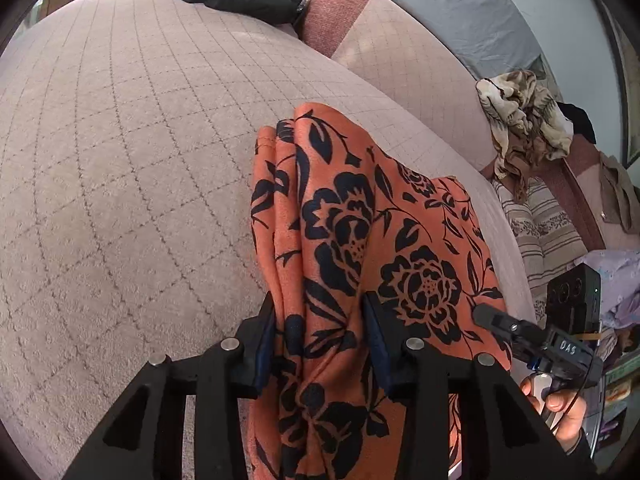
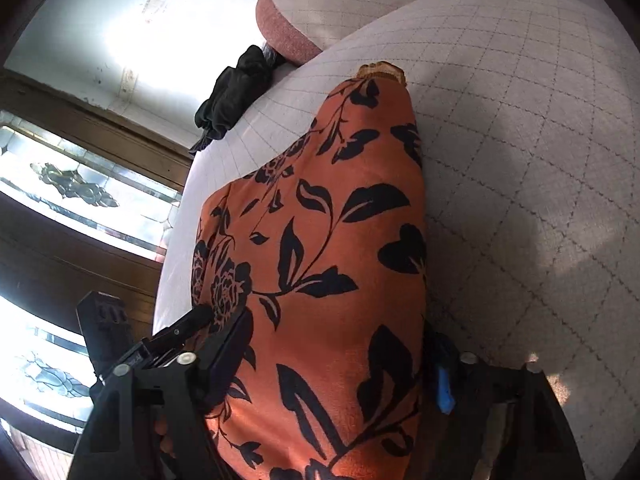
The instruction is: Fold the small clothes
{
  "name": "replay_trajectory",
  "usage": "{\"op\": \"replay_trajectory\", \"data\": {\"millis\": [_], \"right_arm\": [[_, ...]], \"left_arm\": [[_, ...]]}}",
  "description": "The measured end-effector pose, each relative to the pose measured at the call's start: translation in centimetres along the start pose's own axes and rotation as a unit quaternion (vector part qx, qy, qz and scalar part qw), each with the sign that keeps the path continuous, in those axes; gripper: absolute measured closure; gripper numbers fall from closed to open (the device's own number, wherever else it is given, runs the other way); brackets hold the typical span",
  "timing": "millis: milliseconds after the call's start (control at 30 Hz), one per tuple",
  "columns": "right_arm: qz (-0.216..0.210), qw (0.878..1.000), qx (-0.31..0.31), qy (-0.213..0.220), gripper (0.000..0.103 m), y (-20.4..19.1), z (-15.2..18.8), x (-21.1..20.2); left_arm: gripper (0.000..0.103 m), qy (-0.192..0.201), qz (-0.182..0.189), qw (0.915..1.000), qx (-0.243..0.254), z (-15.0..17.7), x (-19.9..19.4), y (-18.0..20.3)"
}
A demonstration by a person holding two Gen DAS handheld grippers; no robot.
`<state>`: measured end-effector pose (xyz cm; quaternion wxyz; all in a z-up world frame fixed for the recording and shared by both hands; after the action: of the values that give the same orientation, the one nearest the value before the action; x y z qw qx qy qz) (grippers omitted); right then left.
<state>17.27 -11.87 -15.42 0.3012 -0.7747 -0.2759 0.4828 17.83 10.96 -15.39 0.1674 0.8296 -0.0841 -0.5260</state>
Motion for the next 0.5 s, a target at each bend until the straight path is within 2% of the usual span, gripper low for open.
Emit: {"op": "replay_trajectory", "data": {"millis": [67,100,167,233,500], "right_arm": [[0.011,1.000,-0.006,-0.011,0.048,0.1,0.0,0.6],[0.010,1.000,-0.006,-0.013,0.050,0.1,0.0,0.6],[0.010,1.000,-0.017,-0.016,0.059,-0.3,0.0,0.3],[0.012,0.999,-0.037,-0.009,0.064,-1.5,-0.1,-0.3],[0.003,0.995,-0.100,0.016,0.067,-6.3,-0.9,-3.7]], "left_arm": [[0.068,0.000,0.002,1.0000,0.002,0.0,0.0,0.1],[0.068,0.001,0.003,1.0000,0.002,0.1,-0.1,0.1],[0.075,0.009,0.003,0.9999,0.005,0.1,-0.8,0.2],[0.077,0.031,-0.002,0.9993,0.020,0.0,-2.1,0.6],[0.079,0.091,0.022,0.9944,0.049,-1.2,-7.4,4.0]]}}
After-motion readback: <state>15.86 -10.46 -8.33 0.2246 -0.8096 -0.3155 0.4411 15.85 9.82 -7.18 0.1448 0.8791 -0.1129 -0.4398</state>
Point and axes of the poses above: each gripper's, at about its wrist camera, not at the fingertips, and x roughly the way its jaws point, y to its right, z to its underside, the point moved 6 cm from there along x, roughly the way its jaws point, and after that the axes turned 14 degrees about -z, right-handed, at the moved point
